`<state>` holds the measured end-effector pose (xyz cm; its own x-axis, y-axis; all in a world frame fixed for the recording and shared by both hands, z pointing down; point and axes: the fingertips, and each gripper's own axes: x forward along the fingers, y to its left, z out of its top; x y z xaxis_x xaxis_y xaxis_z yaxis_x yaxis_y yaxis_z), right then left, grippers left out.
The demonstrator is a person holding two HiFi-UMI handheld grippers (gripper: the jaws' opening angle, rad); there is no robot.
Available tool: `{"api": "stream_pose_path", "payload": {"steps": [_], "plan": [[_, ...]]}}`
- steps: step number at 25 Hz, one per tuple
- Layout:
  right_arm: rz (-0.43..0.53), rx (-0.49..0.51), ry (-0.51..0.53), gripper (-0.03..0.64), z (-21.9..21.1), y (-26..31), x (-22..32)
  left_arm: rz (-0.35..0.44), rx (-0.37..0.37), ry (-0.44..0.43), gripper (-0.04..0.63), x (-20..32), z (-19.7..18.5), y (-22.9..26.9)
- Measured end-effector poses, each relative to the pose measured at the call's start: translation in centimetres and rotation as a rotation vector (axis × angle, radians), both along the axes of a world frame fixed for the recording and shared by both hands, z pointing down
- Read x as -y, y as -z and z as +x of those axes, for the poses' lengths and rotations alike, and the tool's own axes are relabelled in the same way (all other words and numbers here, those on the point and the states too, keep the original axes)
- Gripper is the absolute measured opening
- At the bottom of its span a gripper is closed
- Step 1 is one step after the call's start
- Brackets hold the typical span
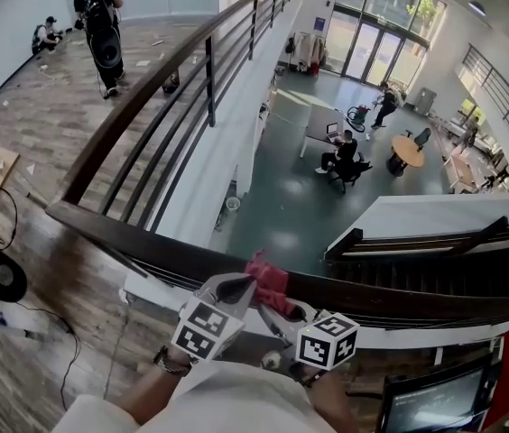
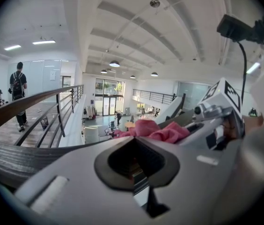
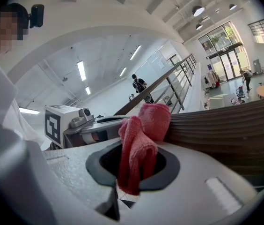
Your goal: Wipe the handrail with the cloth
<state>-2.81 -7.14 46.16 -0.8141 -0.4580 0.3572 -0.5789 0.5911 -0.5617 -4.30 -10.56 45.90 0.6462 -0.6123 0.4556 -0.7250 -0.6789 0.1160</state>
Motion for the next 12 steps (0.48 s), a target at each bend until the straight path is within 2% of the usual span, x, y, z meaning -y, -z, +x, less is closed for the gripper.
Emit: {"api": "stream_pose_path", "payload": {"steps": [12], "plan": [[0.003,0.006,0.07,0.061,-2.7,0.3,0.3,-0.009,-0.017,0.06,0.005,0.4,-3.0,0.2]]}}
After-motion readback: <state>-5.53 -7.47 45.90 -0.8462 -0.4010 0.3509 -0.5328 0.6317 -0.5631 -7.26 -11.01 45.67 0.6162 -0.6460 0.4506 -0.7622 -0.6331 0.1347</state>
